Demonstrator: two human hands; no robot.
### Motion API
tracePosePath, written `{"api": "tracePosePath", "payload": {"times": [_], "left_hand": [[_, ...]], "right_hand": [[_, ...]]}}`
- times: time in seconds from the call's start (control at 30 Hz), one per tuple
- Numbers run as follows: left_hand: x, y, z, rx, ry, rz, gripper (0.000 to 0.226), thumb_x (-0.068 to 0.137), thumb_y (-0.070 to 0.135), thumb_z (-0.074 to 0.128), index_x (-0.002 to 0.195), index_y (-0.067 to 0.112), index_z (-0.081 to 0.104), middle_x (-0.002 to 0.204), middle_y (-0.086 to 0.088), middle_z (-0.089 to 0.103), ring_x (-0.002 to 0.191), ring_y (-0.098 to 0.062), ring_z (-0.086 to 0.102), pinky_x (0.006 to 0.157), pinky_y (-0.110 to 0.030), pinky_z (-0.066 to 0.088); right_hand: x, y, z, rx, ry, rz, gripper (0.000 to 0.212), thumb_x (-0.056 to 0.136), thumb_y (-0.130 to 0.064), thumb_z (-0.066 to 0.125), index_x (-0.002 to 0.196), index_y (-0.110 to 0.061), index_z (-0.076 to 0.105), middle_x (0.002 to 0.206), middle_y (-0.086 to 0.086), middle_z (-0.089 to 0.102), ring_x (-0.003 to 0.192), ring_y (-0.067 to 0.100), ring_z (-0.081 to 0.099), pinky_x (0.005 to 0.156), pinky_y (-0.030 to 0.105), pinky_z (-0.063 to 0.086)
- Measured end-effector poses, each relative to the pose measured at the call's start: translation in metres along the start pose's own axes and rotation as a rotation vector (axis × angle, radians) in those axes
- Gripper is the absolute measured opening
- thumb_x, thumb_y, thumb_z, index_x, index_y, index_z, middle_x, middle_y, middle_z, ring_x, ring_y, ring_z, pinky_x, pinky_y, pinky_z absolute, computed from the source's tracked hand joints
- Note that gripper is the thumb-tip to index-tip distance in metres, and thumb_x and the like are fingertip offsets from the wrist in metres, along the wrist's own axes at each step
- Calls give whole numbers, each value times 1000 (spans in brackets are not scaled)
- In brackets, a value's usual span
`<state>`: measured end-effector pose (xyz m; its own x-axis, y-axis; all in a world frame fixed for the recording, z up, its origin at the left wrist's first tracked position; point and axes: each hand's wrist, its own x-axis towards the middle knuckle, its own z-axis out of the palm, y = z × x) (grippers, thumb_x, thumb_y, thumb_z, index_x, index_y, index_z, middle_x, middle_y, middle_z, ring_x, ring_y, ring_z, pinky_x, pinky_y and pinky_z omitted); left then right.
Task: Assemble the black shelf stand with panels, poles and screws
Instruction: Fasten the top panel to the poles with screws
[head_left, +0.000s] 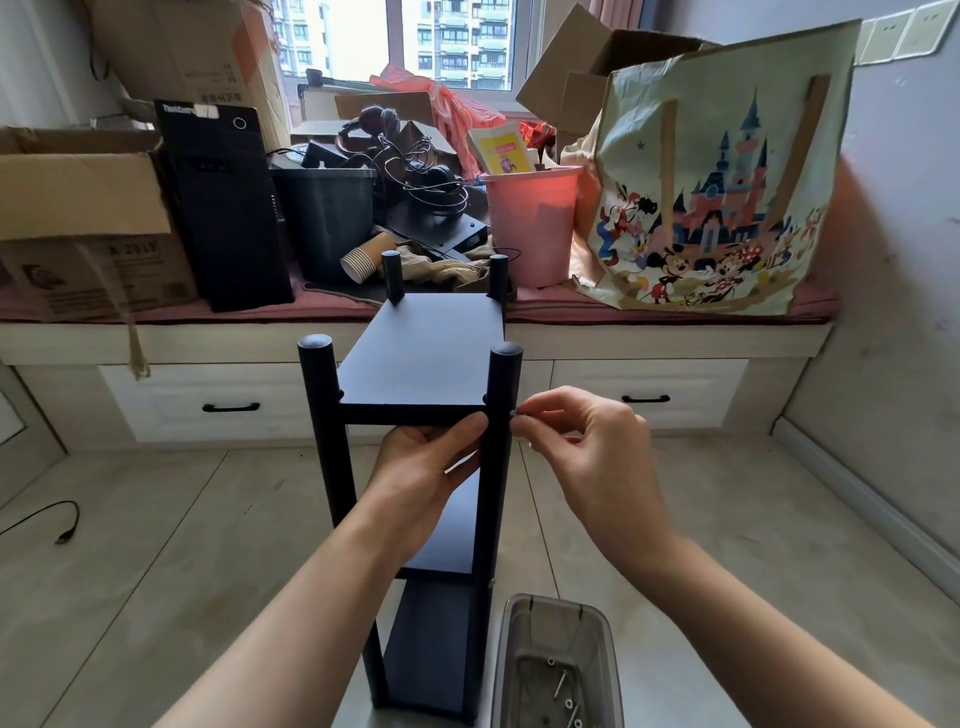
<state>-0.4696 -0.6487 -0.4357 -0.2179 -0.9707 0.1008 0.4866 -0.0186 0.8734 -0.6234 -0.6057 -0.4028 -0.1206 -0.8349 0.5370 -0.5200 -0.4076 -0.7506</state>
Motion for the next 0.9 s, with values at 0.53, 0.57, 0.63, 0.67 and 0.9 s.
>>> {"api": "tracePosePath", "payload": {"times": [0.53,0.57,0.63,0.67,0.9], "left_hand": [[-1,1,1,39,-8,2,34,81,20,67,111,5,72,113,-12,75,111,-23,70,97,-36,53],[-1,0,1,34,-5,-1,33,81,20,67,111,6,72,113,-12,75,111,-23,70,97,-36,52],[0,0,2,22,1,-5,32,80,20,67,110,7,72,112,-12,75,109,-24,71,97,-36,51],[0,0,2,19,3,-7,33,80,20,68,110,7,72,112,-12,75,109,-24,71,97,-36,51],[1,0,2,19,10,-14,36,79,20,69,112,5,71,114,-14,74,109,-26,70,99,-38,52]], "right_hand": [[-2,0,-1,-97,33,-54,8,87,-25,75,87,-17,73,74,-11,71,74,2,67,68,15,52],[-2,0,-1,-108,39,-55,9,87,-25,75,86,-17,72,73,-11,70,74,2,67,68,14,52],[-1,0,0,-125,34,-53,7,86,-23,76,86,-17,72,72,-13,69,74,1,66,68,11,51],[-2,0,0,-108,28,-37,6,85,-21,77,86,-17,72,72,-13,69,73,0,67,69,12,52],[-4,2,3,-63,51,-56,8,82,-15,80,87,-16,73,72,-17,69,73,-3,68,71,10,52]]}}
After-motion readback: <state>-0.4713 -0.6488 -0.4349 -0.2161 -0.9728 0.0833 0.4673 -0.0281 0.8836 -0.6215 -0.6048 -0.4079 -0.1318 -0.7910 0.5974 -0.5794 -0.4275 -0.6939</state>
